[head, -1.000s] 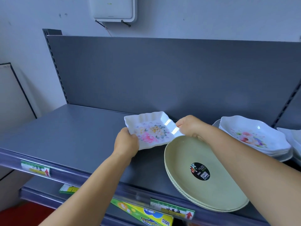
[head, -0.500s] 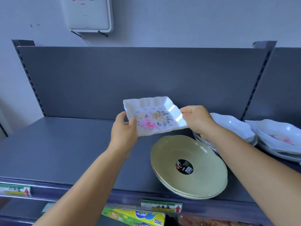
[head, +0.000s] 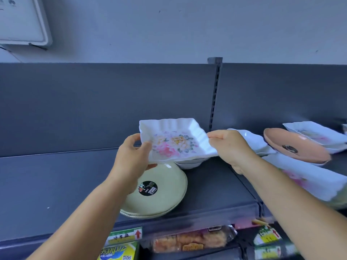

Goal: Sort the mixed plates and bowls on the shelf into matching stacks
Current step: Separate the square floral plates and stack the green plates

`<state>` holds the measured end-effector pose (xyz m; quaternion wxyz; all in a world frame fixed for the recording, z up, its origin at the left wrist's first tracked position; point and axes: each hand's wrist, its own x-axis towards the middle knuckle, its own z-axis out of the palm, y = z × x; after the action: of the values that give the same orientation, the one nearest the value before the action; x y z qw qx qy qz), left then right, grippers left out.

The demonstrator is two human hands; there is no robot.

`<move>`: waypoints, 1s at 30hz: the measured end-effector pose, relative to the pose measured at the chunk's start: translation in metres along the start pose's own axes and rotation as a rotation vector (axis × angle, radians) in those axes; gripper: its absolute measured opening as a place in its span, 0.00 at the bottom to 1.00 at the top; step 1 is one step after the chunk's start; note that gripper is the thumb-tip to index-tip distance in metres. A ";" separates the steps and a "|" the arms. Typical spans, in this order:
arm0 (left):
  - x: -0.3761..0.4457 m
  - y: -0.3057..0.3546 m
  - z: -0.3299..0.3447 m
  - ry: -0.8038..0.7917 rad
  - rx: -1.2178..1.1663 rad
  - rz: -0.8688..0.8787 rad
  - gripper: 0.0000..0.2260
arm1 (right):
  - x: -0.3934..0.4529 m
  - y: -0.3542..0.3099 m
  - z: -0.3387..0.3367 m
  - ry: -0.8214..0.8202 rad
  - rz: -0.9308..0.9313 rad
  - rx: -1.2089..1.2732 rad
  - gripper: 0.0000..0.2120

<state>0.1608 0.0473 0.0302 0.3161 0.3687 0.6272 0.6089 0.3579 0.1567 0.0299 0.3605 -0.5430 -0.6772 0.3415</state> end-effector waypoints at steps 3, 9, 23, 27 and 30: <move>-0.009 0.000 0.028 -0.010 -0.020 -0.026 0.14 | -0.002 0.016 -0.025 -0.010 0.011 -0.009 0.16; -0.037 0.001 0.084 -0.003 -0.074 -0.076 0.15 | -0.004 0.044 -0.082 -0.039 0.038 -0.075 0.16; -0.084 -0.014 0.171 0.049 -0.097 -0.103 0.14 | -0.007 0.131 -0.201 -0.060 0.057 -0.349 0.15; -0.091 -0.014 0.186 0.030 -0.119 -0.102 0.14 | -0.003 0.157 -0.220 -0.019 0.150 -0.550 0.17; -0.093 -0.011 0.195 0.005 -0.107 -0.090 0.13 | 0.000 0.171 -0.229 -0.056 0.228 -0.656 0.10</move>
<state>0.3744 0.0724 0.0027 0.3607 0.3211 0.6104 0.6279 0.6387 0.2035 -0.0003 0.1074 -0.6926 -0.6955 0.1584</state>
